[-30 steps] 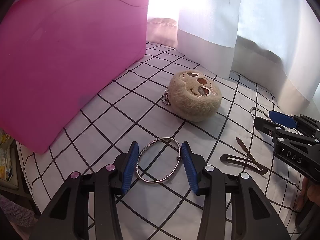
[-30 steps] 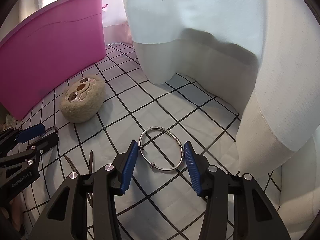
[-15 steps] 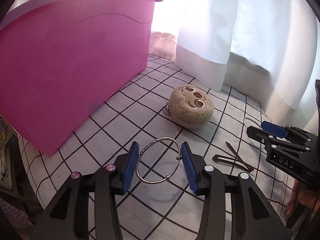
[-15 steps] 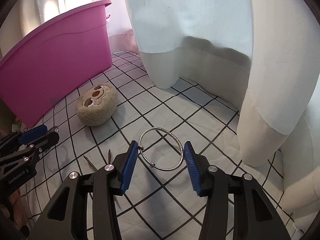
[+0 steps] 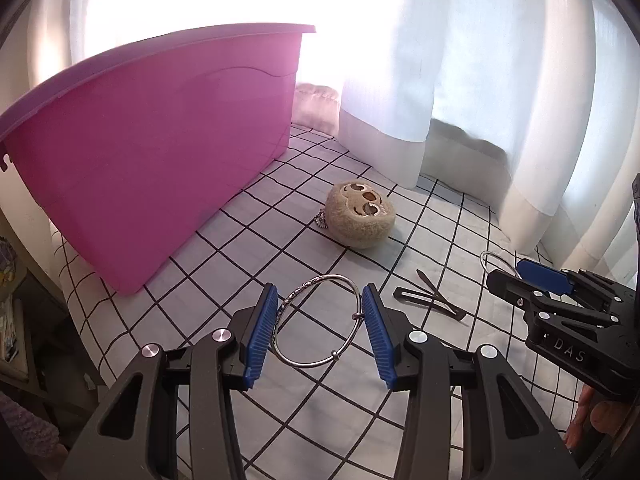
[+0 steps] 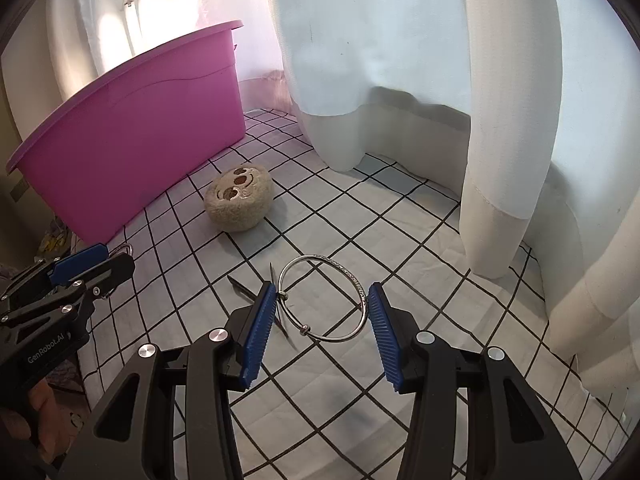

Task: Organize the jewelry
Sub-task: 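Carry the bangle in the left tool while the right tool carries the ring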

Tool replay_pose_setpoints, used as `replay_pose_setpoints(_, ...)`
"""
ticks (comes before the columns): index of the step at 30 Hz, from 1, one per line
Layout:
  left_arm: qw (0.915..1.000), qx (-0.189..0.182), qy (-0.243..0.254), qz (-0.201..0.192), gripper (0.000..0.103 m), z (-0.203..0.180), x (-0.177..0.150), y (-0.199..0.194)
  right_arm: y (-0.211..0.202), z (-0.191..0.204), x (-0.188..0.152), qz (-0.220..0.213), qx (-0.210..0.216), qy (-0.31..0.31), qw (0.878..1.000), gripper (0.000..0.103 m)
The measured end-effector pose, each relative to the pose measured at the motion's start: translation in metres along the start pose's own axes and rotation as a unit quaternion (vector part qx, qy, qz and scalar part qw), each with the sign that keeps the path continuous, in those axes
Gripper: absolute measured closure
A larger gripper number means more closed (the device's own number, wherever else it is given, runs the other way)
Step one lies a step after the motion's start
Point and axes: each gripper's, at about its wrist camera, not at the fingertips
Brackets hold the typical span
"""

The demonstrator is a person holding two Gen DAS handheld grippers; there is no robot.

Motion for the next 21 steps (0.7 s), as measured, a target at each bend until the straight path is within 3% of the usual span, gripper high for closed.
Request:
replay_pose_setpoints(9,0.9994,0.004,-0.02,-0.03,0.06,0.01,0.02,-0.081,-0.075,0.025,0.014,-0.035,0.008,-0.007,0.999,0.057)
replay_pose_setpoints(21,0.9956,0.012,-0.036,-0.085,0.06,0.072,0.091,-0.158,-0.14,0.099,0.091,-0.105,0.05,-0.02,0.993,0.057)
Point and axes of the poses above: each gripper's, at about its wrist camera, not at the fingertips, and y roughly the way its jaws point, z to its left, x to its top, and after that the axes turned 3 degrees about -x, right-handed
